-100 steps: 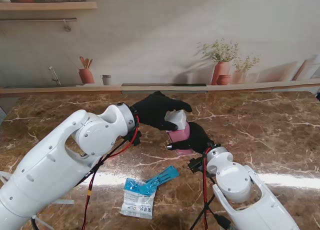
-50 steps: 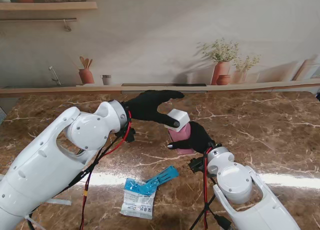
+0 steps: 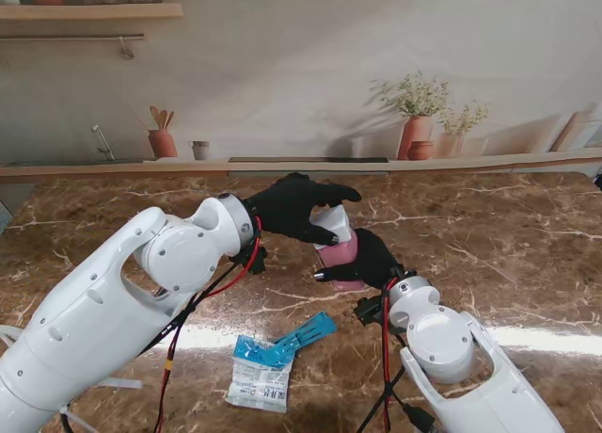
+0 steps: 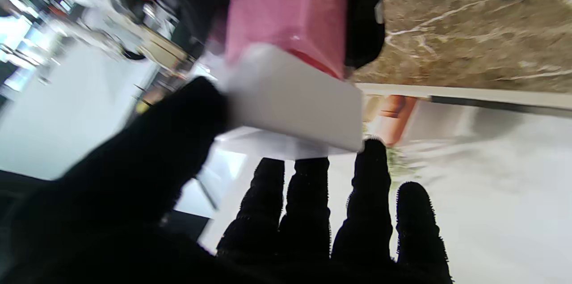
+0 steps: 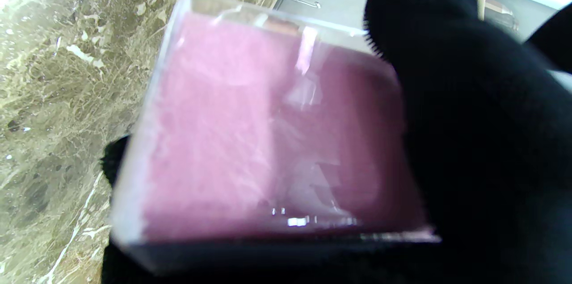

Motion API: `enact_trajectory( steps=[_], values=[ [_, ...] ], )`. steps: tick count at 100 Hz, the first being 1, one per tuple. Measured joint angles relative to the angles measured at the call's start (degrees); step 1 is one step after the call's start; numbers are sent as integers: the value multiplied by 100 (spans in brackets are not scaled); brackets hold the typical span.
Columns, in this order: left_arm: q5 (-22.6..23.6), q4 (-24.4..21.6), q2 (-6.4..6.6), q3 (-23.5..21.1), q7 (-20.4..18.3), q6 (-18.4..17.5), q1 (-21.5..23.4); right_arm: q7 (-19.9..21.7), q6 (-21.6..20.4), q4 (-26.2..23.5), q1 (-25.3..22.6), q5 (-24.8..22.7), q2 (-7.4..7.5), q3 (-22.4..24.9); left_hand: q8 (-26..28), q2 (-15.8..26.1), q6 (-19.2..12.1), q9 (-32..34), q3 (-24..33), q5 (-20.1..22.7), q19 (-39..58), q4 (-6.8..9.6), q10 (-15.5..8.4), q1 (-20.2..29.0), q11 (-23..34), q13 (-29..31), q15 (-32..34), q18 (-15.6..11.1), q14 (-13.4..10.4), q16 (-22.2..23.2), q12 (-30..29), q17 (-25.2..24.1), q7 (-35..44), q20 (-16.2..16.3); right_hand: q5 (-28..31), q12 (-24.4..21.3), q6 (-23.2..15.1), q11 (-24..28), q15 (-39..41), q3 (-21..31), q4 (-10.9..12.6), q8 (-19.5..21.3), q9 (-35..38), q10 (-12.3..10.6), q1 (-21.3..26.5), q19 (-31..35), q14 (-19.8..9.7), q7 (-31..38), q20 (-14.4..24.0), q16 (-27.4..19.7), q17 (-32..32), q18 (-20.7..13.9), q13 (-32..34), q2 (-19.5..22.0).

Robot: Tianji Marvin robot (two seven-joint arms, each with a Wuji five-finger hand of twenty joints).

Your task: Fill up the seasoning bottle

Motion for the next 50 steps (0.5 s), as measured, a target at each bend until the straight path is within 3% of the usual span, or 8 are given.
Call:
enact_trajectory(
  steps=[5, 9, 14, 21, 28, 33, 39, 50],
  values=[
    [69, 68, 24, -50, -110, -654, -17, -4, 2, 0, 0, 0, 0, 5, -59, -52, -574, -528, 547, -374, -526, -77, -73, 530, -345, -396, -348, -256, -245, -425, -671, -30, -20, 0, 0, 0, 0, 0, 1, 0, 0, 3, 0, 0, 0, 0, 0, 0, 0, 0, 1, 0, 0, 0],
    [-26, 144, 52, -79, -276, -1056, -56, -7, 3, 0, 0, 0, 0, 12, -74, 30, -894, -1227, 553, -650, -905, -74, -517, 978, -585, -805, -555, -450, -427, -695, -1094, -37, -85, -210, 0, 0, 0, 0, 1, 0, 0, 3, 0, 0, 0, 0, 0, 0, 0, 0, 1, 0, 0, 0],
    [-656, 203, 101, -97, -721, -1025, -141, -7, 5, -1, -1, 0, 0, 13, -268, 198, -1100, -2114, 681, -980, -1319, -66, -701, 1304, -1060, -1337, -832, -547, -586, -1079, -1776, 32, -232, -916, 0, 0, 0, 0, 1, 0, 0, 4, 0, 0, 0, 0, 0, 0, 0, 0, 2, 0, 0, 0],
    [-1370, 196, 174, -116, -1188, -499, -246, -10, 9, -8, -3, 4, 0, 13, -433, 128, -1108, -2554, 387, -1044, -1457, -51, -691, 754, -1531, -1501, -897, -544, -623, -1261, -2094, 87, -519, -1428, 0, 0, 0, 0, 1, 0, 0, 4, 0, 0, 0, 0, 0, 0, 0, 0, 2, 0, 0, 0],
    [-758, 165, 192, -150, -891, -460, -234, -12, 10, -16, -6, 6, -1, 13, -434, 89, -679, -2608, -1008, -1044, -1457, -46, -476, -22, -1593, -1556, -912, -470, -570, -1279, -1932, 78, -657, -1457, 0, 1, 0, 0, 1, 0, 0, 4, 0, 0, 0, 0, 0, 0, 0, 0, 2, 0, 0, 0],
    [-297, 164, 185, -201, -535, -526, -169, -13, 10, -19, -7, 6, -1, 13, -344, 150, -338, -2608, -2143, -1044, -1460, -20, -333, -134, -1584, -1556, -912, -345, -416, -1280, -1682, 14, -651, -1245, 0, 1, 0, 0, 2, 0, 0, 4, 0, 0, 0, 0, 0, 0, 0, 0, 2, 0, 0, -1],
    [-378, 161, 153, -274, -220, -391, -47, -12, 10, -20, -8, 6, -1, 13, -186, 614, -44, -2608, -3578, -1044, -1346, 62, -219, -133, -1378, -1535, -901, -281, -309, -1153, -1387, -65, -629, -710, 0, 1, 0, 0, 2, 0, 0, 4, 1, 0, 0, 0, 0, 0, 0, 0, 2, 0, 0, -1],
    [-471, 81, 90, -281, -62, 239, 96, -6, 18, -26, -8, 0, -1, 10, 3, 973, 427, -2238, -4895, -679, -798, 82, 168, -128, -861, -951, -431, -31, 4, -596, -955, -59, -386, 417, 0, 1, 0, 0, 2, 0, 0, 4, 1, 0, 0, 0, 0, 0, 1, 0, 2, 0, 0, -1]
  ],
)
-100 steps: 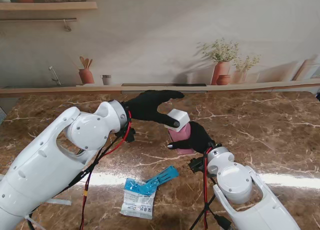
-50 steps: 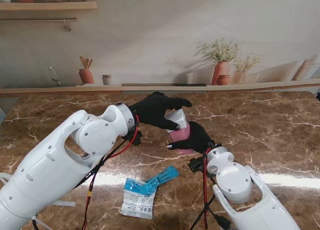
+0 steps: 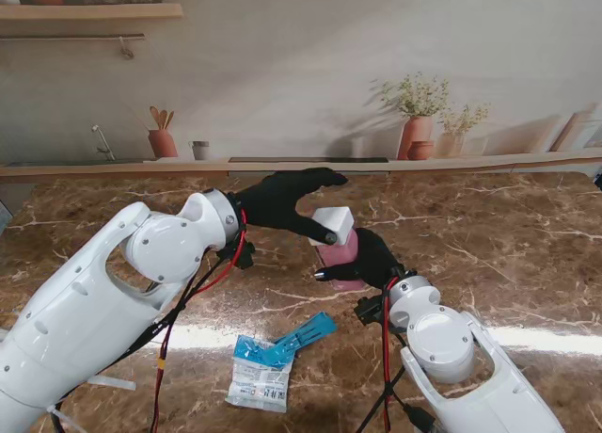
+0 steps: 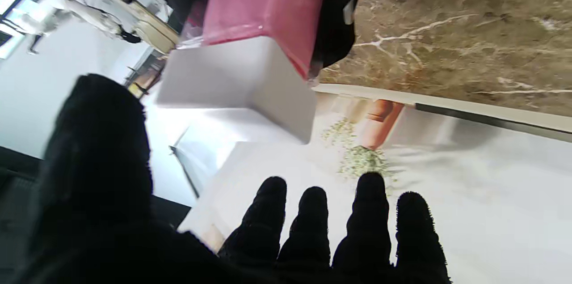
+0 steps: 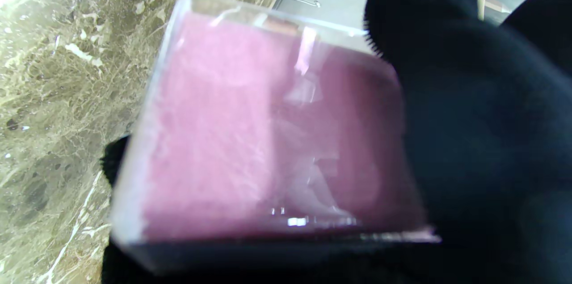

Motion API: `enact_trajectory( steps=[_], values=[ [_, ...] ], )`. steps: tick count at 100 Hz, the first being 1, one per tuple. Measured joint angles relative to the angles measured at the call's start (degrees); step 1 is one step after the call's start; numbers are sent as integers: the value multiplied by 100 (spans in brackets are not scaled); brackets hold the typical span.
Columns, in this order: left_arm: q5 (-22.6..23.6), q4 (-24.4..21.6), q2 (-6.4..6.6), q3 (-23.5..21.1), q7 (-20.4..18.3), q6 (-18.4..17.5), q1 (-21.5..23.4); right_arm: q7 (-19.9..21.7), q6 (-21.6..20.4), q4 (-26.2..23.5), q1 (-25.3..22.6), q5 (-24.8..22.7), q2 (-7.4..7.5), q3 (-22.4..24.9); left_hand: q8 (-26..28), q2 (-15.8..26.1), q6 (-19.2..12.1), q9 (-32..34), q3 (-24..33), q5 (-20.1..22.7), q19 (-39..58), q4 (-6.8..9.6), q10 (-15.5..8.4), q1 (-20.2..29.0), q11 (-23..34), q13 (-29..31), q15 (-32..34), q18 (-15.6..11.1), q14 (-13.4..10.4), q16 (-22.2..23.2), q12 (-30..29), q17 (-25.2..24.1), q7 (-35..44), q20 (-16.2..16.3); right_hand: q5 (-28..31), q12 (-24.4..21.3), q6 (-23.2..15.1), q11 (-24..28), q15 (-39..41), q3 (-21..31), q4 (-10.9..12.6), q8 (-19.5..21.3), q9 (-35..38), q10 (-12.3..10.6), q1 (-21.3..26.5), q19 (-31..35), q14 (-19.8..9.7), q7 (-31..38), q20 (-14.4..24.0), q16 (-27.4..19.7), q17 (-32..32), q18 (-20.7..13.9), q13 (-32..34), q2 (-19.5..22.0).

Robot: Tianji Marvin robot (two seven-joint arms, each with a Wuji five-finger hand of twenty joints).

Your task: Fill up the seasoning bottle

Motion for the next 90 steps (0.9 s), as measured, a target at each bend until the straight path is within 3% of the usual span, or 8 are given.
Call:
enact_trajectory(
  steps=[7, 20, 33, 43, 60, 76, 90],
  values=[
    [414, -46, -31, 45, 123, 110, 50, 1, 3, -7, 0, -4, 1, -2, 13, 55, 178, 548, -130, 385, 568, 0, 120, 0, 218, 592, 336, 250, 140, 401, 312, 161, 174, 353, 0, 0, 0, 0, 0, 0, 0, 0, 0, 0, 0, 0, 0, 0, 0, 0, 0, 0, 0, 0],
    [646, -144, -60, 116, 239, 454, 92, 6, 5, -21, 0, -8, 2, -1, 298, 224, 275, 1604, -248, 1223, 2199, 9, 288, -370, 853, 1624, 919, 704, 348, 1058, 957, 539, 669, 436, 0, 0, 0, 0, 0, 0, 0, 0, 0, 0, 0, 1, 0, 0, 1, 0, 0, 0, 0, 0],
    [426, -261, -97, 164, 351, 1178, 114, 20, 9, -24, 5, -16, 3, -1, 802, 649, 180, 2445, -247, 1418, 3439, 14, 408, -793, 1312, 2273, 1451, 1024, 726, 1376, 1365, 788, 1240, 230, 0, 0, 0, 0, 0, 0, 0, 0, 0, 0, 0, 1, 0, 0, 1, 0, 0, 0, 0, 0],
    [182, -283, -130, 198, 429, 1330, 125, 29, 17, -22, 22, -52, 10, -23, 860, 862, 95, 3071, -259, 1418, 3753, 45, 402, -1032, 1550, 2412, 1601, 1093, 825, 1431, 1512, 868, 1324, 140, 0, 0, 0, 0, 0, 0, 0, 0, 0, 0, 0, 1, 0, 0, 1, 0, 0, 0, 0, 0],
    [217, -318, -140, 338, 384, 1488, 62, 38, 23, -11, 60, -263, 21, -97, 861, 879, 79, 3877, -252, 1420, 4127, 44, 311, -915, 1928, 2826, 1893, 1185, 889, 1472, 1610, 1067, 1330, 71, 0, 1, 0, 0, 0, 0, 0, 1, 0, 0, 0, 1, 0, 0, 1, 0, 0, 0, 0, 0],
    [355, -318, -140, 412, 321, 1502, -10, 27, 42, -12, 66, -321, 22, -102, 860, 710, 67, 3941, -311, 1487, 4232, 123, 375, -55, 2122, 3100, 2088, 1215, 890, 1462, 1776, 1095, 1377, -45, 0, 1, 0, 0, 0, 1, 0, 1, 0, 0, 0, 1, 0, 0, 1, 0, 0, 0, 0, -1],
    [387, -350, -135, 394, 215, 1390, -31, 27, 93, 0, 65, -319, 23, -103, 791, -367, 56, 3936, 2408, 1485, 4269, 94, 403, -469, 2124, 3100, 2088, 1231, 782, 1404, 1841, 1096, 1472, -56, 13, 1, 1, 0, 1, 30, 0, 1, 3, 0, 0, 1, 0, 0, 2, 44, 0, 1, 0, -17]
  ],
)
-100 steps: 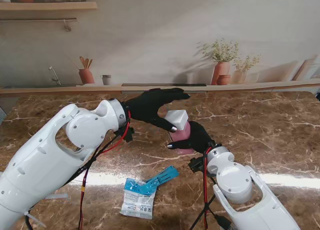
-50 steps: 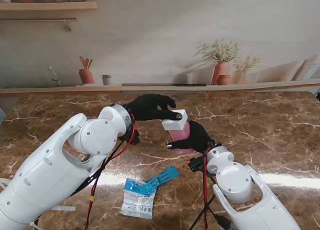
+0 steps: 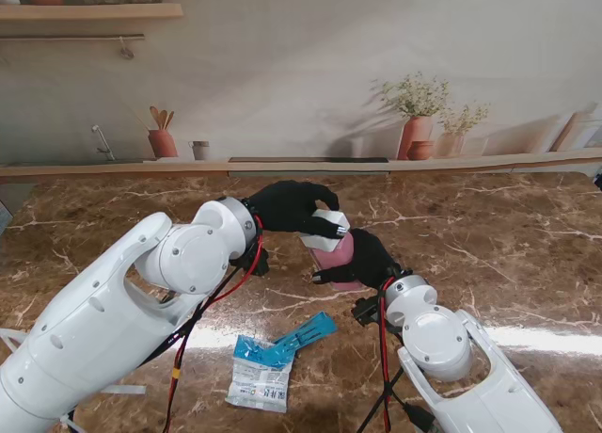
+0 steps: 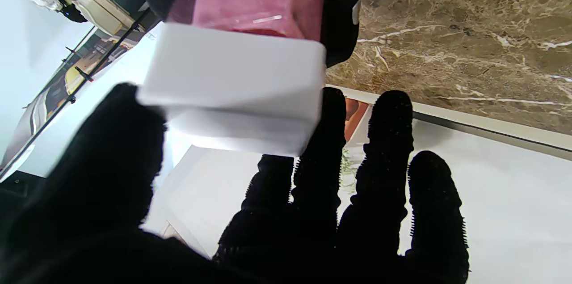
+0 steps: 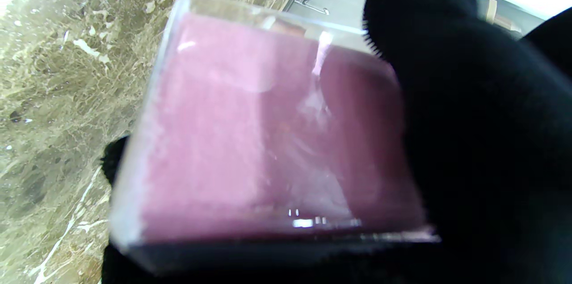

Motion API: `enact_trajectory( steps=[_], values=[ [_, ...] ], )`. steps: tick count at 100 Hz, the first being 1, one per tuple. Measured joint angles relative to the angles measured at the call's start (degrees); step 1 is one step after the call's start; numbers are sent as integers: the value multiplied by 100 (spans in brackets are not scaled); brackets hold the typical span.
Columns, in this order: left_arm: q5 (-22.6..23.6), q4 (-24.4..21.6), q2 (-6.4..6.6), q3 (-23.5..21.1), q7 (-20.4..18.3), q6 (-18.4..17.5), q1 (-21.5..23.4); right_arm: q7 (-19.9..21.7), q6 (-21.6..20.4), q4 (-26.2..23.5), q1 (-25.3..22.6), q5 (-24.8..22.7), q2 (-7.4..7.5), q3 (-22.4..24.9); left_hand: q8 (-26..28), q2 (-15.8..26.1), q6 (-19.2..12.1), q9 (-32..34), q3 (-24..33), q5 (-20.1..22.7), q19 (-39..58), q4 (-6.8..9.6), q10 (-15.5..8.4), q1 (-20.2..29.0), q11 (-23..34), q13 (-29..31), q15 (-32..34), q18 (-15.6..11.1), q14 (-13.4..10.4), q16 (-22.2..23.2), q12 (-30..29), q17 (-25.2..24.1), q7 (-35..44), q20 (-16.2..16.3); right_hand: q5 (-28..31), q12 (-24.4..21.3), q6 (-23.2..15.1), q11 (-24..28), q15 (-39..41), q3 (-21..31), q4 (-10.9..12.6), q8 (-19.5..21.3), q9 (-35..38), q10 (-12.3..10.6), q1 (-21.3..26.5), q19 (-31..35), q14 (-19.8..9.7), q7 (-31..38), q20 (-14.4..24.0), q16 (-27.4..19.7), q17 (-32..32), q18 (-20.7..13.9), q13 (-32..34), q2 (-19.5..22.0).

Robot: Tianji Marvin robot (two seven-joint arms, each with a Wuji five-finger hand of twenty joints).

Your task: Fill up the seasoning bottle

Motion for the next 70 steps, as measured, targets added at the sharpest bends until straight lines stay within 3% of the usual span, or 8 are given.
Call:
enact_trajectory(
  steps=[22, 31, 40, 50, 58, 61, 63, 70],
  values=[
    [73, -39, 46, -52, -226, -284, -12, 4, 53, 4, 1, 57, -2, 0, -372, -875, -71, -461, 1468, -91, -312, -552, 4, 341, -557, -57, -392, -10, -268, -227, 276, -167, -26, -183, 34, 0, 0, 52, 42, 59, 0, 0, 2, 1, 1, 1, 0, 0, 1, 7, 0, 0, 0, -84],
    [78, -10, 90, -97, -375, -758, -36, -1, 60, 5, 3, 169, -5, -4, -516, -1020, -180, -897, 2044, -308, -707, -668, 132, 900, -1068, -391, -860, -639, -530, -508, 178, -538, -45, -312, 39, 1, 0, 52, 42, 63, 0, 0, 3, 1, 1, 1, 0, 0, 1, 8, 0, 0, 0, -104],
    [119, 142, 135, -182, -479, -1620, -68, -4, 61, -5, 3, 313, -12, 7, -525, -1014, -620, -1432, 2503, -453, -1308, -676, 126, 1300, -1289, -993, -1310, -1383, -908, -868, -945, -805, -7, -621, 45, 1, 0, 55, 42, 64, 0, 0, 3, 1, 1, 1, 0, 0, 2, 8, -1, 0, 0, -111],
    [-163, 246, 168, -222, -643, -1855, -126, -5, 70, -7, 4, 297, -21, 33, -520, -901, -1383, -2148, 2530, -519, -2412, -684, -505, 1954, -1567, -1621, -1724, -1764, -1187, -1238, -1722, -872, 103, -878, 45, 2, 5, 56, 45, 64, 0, 0, 3, 1, 1, 1, 0, 0, 2, 8, -1, 4, 0, -111],
    [-595, 305, 185, -257, -779, -1868, -164, -7, 71, -8, 8, 290, -22, 50, -697, -716, -1667, -2682, 2658, -662, -3148, -679, -892, 2210, -1605, -2074, -1912, -1850, -1282, -1444, -2116, -954, 32, -666, 45, 2, 5, 56, 46, 64, 0, 1, 3, 1, 1, 1, 0, 0, 2, 8, 1, 4, 0, -111],
    [-617, 324, 190, -269, -800, -1906, -170, -8, 71, -8, 11, 290, -22, 53, -797, -716, -1673, -2935, 2709, -809, -3396, -672, -1059, 2193, -1534, -2232, -1987, -1851, -1294, -1501, -2212, -989, 31, -546, 45, 2, 6, 57, 47, 64, 0, 1, 3, 0, 1, 1, 0, 0, 2, 8, 1, 4, 0, -111],
    [-612, 335, 193, -279, -806, -1941, -170, -8, 71, -8, 13, 290, -22, 53, -896, -710, -1673, -3079, 2721, -882, -3537, -535, -1121, 2001, -1509, -2384, -2007, -1851, -1299, -1517, -2244, -1028, -182, -435, 45, 3, 6, 57, 47, 64, 0, 1, 3, 1, 1, 1, 0, 0, 2, 8, 1, 4, 0, -111],
    [-488, 350, 194, -332, -770, -2008, -149, -7, 71, -9, 14, 291, -23, 55, -1223, -877, -1492, -3476, 2373, -1233, -3891, -470, -1121, 1196, -1596, -2599, -2061, -1791, -1301, -1538, -2293, -1104, -529, -66, 45, 2, 6, 58, 49, 64, 0, 1, 3, 1, 1, 1, 0, 0, 3, 8, 1, 4, 0, -111]
  ],
)
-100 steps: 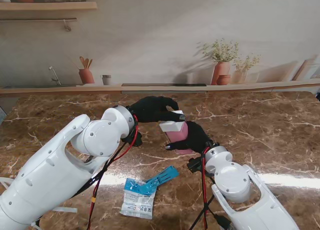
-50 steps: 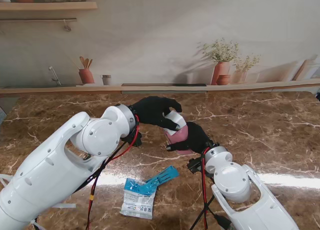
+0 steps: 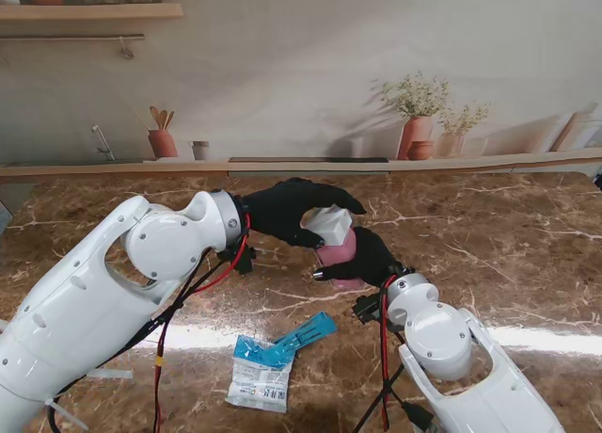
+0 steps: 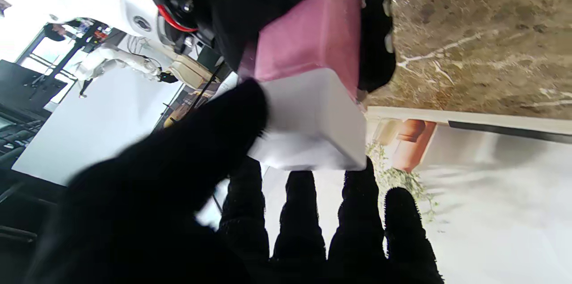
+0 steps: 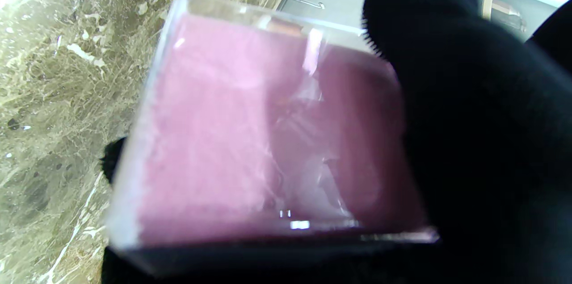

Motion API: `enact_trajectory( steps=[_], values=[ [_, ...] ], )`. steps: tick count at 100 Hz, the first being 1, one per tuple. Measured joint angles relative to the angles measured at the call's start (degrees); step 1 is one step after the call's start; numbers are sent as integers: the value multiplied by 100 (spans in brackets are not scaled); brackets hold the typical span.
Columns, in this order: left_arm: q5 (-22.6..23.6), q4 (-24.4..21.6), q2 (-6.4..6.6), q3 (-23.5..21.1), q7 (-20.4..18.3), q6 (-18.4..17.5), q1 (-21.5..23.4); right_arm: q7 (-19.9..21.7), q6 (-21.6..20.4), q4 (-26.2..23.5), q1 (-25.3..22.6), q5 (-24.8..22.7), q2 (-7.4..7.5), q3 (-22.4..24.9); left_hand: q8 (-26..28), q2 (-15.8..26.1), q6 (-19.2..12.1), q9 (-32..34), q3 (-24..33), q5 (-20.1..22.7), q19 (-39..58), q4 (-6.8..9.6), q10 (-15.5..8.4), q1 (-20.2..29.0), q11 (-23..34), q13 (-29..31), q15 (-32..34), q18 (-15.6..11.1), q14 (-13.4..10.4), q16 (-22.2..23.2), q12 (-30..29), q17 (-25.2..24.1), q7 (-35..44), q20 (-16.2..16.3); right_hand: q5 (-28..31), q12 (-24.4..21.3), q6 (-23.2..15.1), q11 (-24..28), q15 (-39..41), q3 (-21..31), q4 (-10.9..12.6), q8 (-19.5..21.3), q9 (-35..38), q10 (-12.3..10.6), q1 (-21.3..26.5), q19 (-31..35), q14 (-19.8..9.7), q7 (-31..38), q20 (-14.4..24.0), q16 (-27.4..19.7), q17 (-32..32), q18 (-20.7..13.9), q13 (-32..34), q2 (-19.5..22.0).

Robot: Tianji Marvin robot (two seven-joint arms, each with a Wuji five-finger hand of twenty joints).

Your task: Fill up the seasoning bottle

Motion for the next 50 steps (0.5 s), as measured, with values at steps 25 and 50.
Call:
enact_trajectory(
  steps=[25, 50],
  values=[
    [360, -218, -31, -146, 404, 917, 295, 5, -2, -5, -7, 0, 0, 13, -11, 599, 1595, 181, -3666, 336, 663, 257, 785, -966, -51, 225, 271, 894, 620, 565, 540, 41, -612, 518, 0, 0, 0, 2, 2, 0, 0, 1, 0, 0, 0, 0, 0, 0, 1, 0, 0, 0, 0, 0],
    [407, -423, -75, -35, 584, 1995, 367, 15, -3, -12, -9, -23, 3, 21, 790, 1889, 1662, 1405, -5031, 733, 2910, 379, 1127, -1152, 457, 1397, 1201, 1427, 1141, 1512, 1438, 494, -205, 525, 0, 1, 0, 2, 4, 0, 0, 1, 0, 0, 0, 0, 0, 0, 4, 0, 0, 0, 0, 0]
  ],
)
